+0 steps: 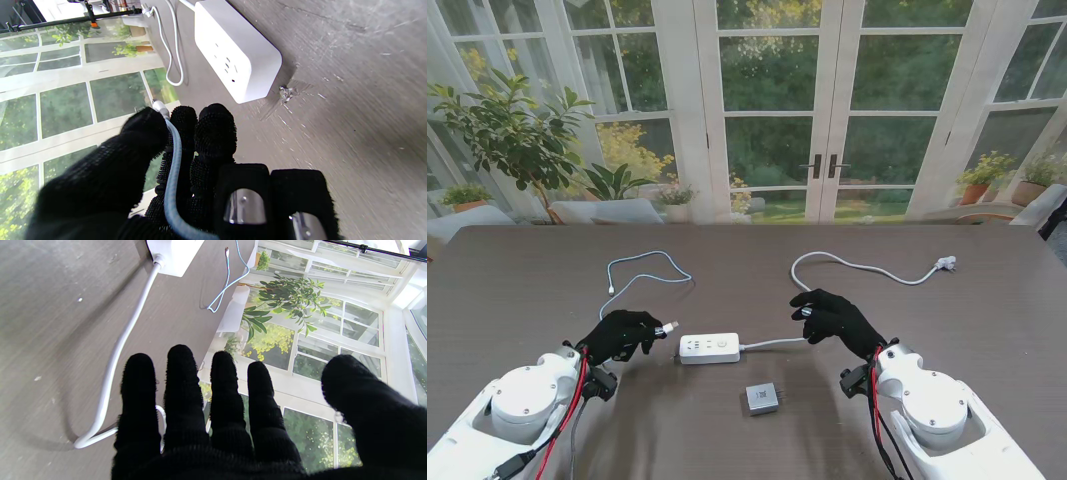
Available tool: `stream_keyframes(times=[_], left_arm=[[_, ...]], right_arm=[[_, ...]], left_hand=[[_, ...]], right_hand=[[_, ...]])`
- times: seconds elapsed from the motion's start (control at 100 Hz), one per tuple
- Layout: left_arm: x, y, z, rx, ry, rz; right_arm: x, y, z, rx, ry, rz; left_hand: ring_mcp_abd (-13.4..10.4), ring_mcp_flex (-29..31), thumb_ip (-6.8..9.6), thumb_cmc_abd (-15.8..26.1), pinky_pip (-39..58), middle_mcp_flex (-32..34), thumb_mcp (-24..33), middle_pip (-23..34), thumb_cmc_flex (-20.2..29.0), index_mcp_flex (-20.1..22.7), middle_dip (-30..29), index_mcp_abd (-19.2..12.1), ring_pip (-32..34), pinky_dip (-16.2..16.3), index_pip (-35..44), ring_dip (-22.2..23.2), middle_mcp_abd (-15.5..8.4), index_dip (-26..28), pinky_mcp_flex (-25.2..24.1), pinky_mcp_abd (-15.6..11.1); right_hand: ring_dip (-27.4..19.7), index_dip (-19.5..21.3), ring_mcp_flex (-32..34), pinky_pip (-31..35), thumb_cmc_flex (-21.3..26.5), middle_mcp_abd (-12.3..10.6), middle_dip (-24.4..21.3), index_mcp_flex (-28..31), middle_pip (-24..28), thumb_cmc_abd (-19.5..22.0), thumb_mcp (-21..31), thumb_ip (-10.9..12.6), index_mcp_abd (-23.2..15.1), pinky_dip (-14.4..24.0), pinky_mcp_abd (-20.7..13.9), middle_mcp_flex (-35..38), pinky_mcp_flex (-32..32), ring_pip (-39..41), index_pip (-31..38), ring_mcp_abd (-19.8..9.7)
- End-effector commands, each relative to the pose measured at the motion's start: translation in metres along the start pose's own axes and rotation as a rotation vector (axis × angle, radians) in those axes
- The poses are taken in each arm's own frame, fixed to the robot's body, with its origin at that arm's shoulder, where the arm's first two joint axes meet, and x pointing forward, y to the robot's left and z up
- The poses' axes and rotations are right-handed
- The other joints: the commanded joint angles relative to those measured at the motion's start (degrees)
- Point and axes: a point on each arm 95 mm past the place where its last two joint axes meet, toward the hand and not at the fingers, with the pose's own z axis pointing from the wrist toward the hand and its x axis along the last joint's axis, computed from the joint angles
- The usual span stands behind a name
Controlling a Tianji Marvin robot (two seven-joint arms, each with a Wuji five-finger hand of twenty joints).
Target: Set up the charging station
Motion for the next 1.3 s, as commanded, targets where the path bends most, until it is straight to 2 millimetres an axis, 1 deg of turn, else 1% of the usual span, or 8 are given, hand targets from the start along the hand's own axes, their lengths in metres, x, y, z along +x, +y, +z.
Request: stream_keyframes(times=[0.0, 0.24, 0.38, 0.67, 0.75, 0.9, 1.06, 1.29], left_arm=[[0.002, 0.005, 0.003, -0.021, 0.012, -0.016], [0.004, 0.005, 0.005, -0.012, 0.024, -0.007], [0.008, 0.004, -0.002, -0.043, 0.018, 0.043], [0.016, 0.003, -0.011, -0.115, 0.003, 0.149], [0.017, 0.003, -0.011, -0.146, 0.001, 0.17], [0.02, 0.004, -0.01, -0.194, 0.007, 0.172], [0.022, 0.004, -0.01, -0.224, 0.012, 0.155], [0.024, 0.006, -0.011, -0.247, 0.012, 0.09]], right_arm=[[-0.001, -0.004, 0.0, 0.015, -0.003, 0.007], [-0.001, -0.003, 0.0, 0.013, -0.003, 0.008], [-0.001, -0.003, 0.0, 0.014, -0.003, 0.01], [-0.001, -0.005, -0.001, 0.019, -0.002, 0.012], [-0.001, -0.005, -0.001, 0.02, -0.002, 0.012], [-0.001, -0.005, -0.001, 0.019, -0.004, 0.015], [-0.001, -0.004, -0.001, 0.018, -0.005, 0.016], [-0.001, -0.005, -0.001, 0.02, -0.005, 0.017]], left_hand=[[-2.3, 0.8, 0.34, 2.1, 16.3, 5.0, -2.2, 3.3, 2.5, 2.8, -0.4, -3.1, 7.6, -0.7, 2.7, -1.0, 2.4, -1.3, 3.4, -6.4], [-7.1, 1.0, -0.31, 3.0, 16.3, 5.1, -1.3, 5.9, 4.1, 5.1, -3.0, -3.0, 5.5, -11.9, 4.8, -3.4, 2.1, -2.6, 2.7, -4.0], [7.9, 0.8, -2.21, 0.7, 5.9, 4.5, 5.0, -1.0, 2.4, 5.8, -2.6, -2.9, -13.6, -28.1, 6.8, -8.4, 2.3, -0.6, 0.0, 12.4], [10.3, 0.7, -6.15, -1.0, -4.6, -0.9, 13.0, -8.7, 2.4, 4.7, 5.2, 0.6, -30.0, -37.2, 16.8, -8.5, 2.8, 9.2, -1.9, 20.3], [10.5, -0.3, -6.93, 0.6, -7.3, -3.4, 13.0, -9.0, 1.9, 3.4, 6.9, -0.2, -38.0, -37.0, 20.3, -7.3, 2.9, 11.8, -5.9, 20.2], [14.1, -21.4, -7.9, 2.1, -28.3, -12.4, 11.7, -16.9, 4.3, -0.4, 7.2, 0.8, -56.9, -25.3, 25.7, -1.2, 4.4, 13.1, -36.1, 19.5], [15.1, -24.3, -7.39, 2.5, -34.0, -10.7, 10.8, -18.6, 11.0, -0.8, 6.2, 0.0, -58.5, -24.7, 22.1, -1.4, 4.7, 8.5, -41.7, 18.5], [16.5, -20.5, -1.13, 7.1, -33.9, -7.0, 6.9, -13.3, 20.6, 5.6, 6.0, 2.1, -54.5, -22.6, 15.9, 0.7, 4.8, 12.7, -40.3, 18.5]], right_hand=[[-61.8, -0.1, 1.1, -1.1, -0.4, 0.3, 0.4, -0.9, -0.8, 0.6, -0.4, 1.3, 0.2, 0.7, 0.7, 0.8, 0.4, 0.7, -3.2, -0.2], [-61.8, -0.1, 1.2, -1.1, -0.4, 0.3, 0.4, -1.0, -0.8, 0.6, -0.4, 1.2, 0.2, 0.7, 0.8, 0.8, 0.4, 0.7, -3.2, -0.1], [-61.8, -0.1, 1.1, -1.2, -0.4, 0.3, 0.4, -1.2, -0.8, 0.6, -0.4, 1.2, 0.3, 0.7, 0.8, 0.8, 0.3, 0.7, -3.3, -0.1], [-61.8, 0.0, 1.1, -1.2, -0.4, 0.3, 0.4, -1.1, -0.8, 0.6, -0.4, 1.2, 0.3, 0.7, 0.8, 0.7, 0.4, 0.7, -3.2, -0.2], [-61.8, 0.0, 1.2, -1.2, -0.4, 0.3, 0.4, -1.1, -0.8, 0.6, -0.4, 1.2, 0.3, 0.8, 0.8, 0.7, 0.4, 0.7, -3.2, -0.2], [-61.8, -0.1, 1.1, -1.3, -0.4, 0.4, 0.4, -1.2, -0.8, 0.6, -0.4, 1.2, 0.4, 0.8, 0.9, 0.7, 0.3, 0.7, -3.2, -0.1], [-61.8, -0.1, 1.2, -1.3, -0.4, 0.4, 0.4, -1.1, -0.8, 0.6, -0.4, 1.2, 0.4, 0.8, 0.9, 0.7, 0.3, 0.7, -3.2, -0.1], [-61.7, -0.1, 1.3, -1.4, -0.4, 0.3, 0.4, -1.1, -0.8, 0.6, -0.4, 1.2, 0.4, 0.8, 0.9, 0.7, 0.3, 0.7, -3.2, 0.0]])
